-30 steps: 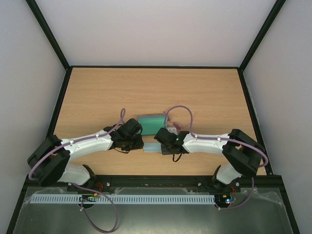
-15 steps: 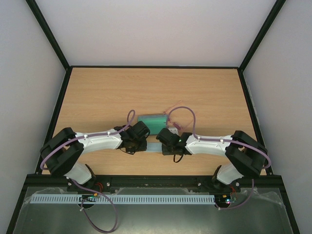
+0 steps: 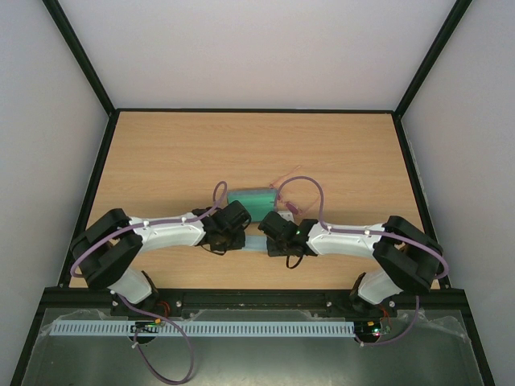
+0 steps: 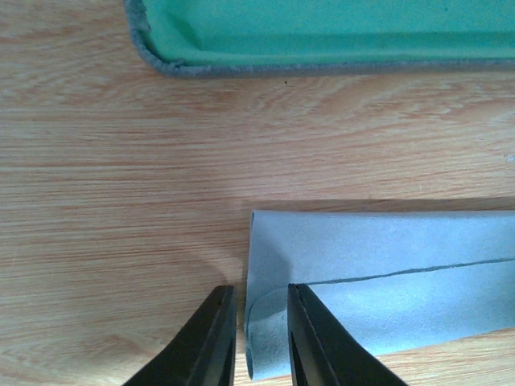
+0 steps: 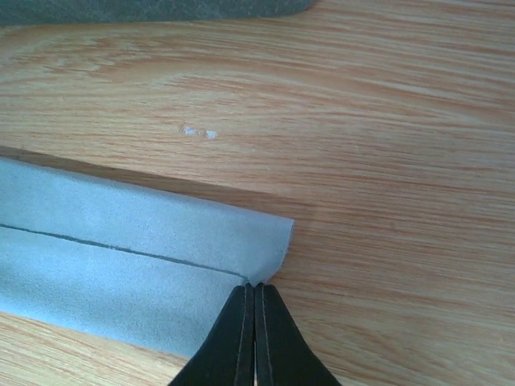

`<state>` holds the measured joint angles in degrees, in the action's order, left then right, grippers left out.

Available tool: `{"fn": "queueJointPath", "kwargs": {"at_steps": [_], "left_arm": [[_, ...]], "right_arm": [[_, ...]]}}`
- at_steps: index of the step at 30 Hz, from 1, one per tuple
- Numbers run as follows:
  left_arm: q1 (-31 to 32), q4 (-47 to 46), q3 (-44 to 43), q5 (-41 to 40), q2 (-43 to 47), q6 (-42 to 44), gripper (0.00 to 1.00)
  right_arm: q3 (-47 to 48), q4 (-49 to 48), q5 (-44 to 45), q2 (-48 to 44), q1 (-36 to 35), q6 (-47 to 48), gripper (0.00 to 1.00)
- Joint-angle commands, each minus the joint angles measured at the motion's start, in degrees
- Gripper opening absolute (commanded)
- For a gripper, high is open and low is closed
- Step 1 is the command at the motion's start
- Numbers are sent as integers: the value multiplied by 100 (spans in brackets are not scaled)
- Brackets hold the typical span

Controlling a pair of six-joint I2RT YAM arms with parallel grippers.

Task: Organize the sunglasses
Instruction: Pick up the glasses cleaning cloth from the center of the board.

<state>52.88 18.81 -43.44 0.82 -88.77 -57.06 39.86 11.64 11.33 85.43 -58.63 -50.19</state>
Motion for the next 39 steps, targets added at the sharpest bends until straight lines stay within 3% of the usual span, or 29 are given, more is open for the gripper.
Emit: {"fn": "queueJointPath", "kwargs": {"at_steps": [1, 8, 14, 39], "left_arm": [[82, 103, 17, -55, -188, -44, 16], [90, 29, 10, -38, -267, -36, 12], [99, 9, 18, -31, -268, -51, 2], [-49, 335, -290, -318, 457, 41, 2]], "right_arm": [[-156, 165, -124, -74, -8, -61, 1], [-179, 163, -139, -103, -12, -60, 1], [-177, 159, -149, -101, -13, -53, 1], [377, 588, 13, -265, -10, 70, 2]]}}
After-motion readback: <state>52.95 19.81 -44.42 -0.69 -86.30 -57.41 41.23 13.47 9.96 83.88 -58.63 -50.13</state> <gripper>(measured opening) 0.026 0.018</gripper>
